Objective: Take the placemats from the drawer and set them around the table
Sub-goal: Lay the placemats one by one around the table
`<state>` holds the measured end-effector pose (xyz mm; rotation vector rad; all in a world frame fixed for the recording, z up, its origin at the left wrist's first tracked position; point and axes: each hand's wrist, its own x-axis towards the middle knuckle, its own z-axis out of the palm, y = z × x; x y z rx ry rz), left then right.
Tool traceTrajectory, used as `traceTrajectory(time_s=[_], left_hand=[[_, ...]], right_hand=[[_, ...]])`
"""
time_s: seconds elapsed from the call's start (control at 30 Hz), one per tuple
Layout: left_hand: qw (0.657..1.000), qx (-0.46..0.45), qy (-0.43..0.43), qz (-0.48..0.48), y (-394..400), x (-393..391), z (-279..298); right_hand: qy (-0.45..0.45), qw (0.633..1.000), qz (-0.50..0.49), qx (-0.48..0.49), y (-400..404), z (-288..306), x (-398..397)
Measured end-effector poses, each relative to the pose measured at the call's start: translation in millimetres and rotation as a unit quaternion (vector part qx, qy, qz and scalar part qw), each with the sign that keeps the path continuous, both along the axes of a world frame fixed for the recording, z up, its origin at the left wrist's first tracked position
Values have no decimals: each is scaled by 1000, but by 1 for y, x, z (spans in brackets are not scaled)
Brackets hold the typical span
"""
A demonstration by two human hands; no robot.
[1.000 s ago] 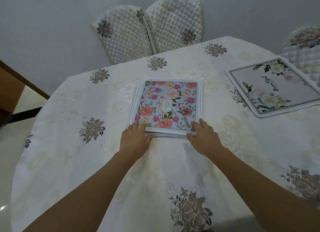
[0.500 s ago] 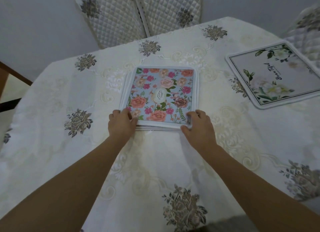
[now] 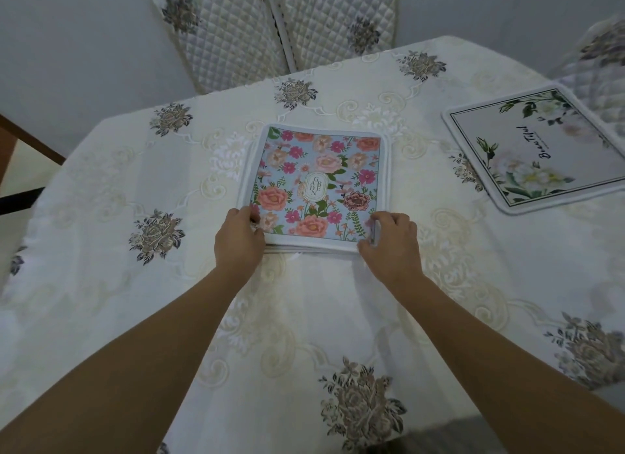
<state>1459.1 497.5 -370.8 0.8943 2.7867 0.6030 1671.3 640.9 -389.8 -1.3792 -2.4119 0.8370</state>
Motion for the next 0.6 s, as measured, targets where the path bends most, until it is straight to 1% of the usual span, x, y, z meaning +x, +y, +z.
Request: traceTrajectory(time_s=[0.1,0.17,0.3,0.37,0.5,0.6], left_hand=[[998,49,-24,27,-12,6,0],[997,58,-36,43,-21,11,-1],[994,64,-62,56,-40,23,2],[993,73,-73,61,-50,29,6],[990,79,-89,75,-68,38,15],[985,97,-108,91,-84,47,22]], right_hand=[[-2,999,-24,-34,2,3,-1],[7,998,-27,-62,1,3,1],[57,991,-38,-115,-10,7,7],[69,989,-43,-126,-17,9,11],[57,988,-44,-133,-33,12,19],[53,991,-37,-120,-48,18,28]])
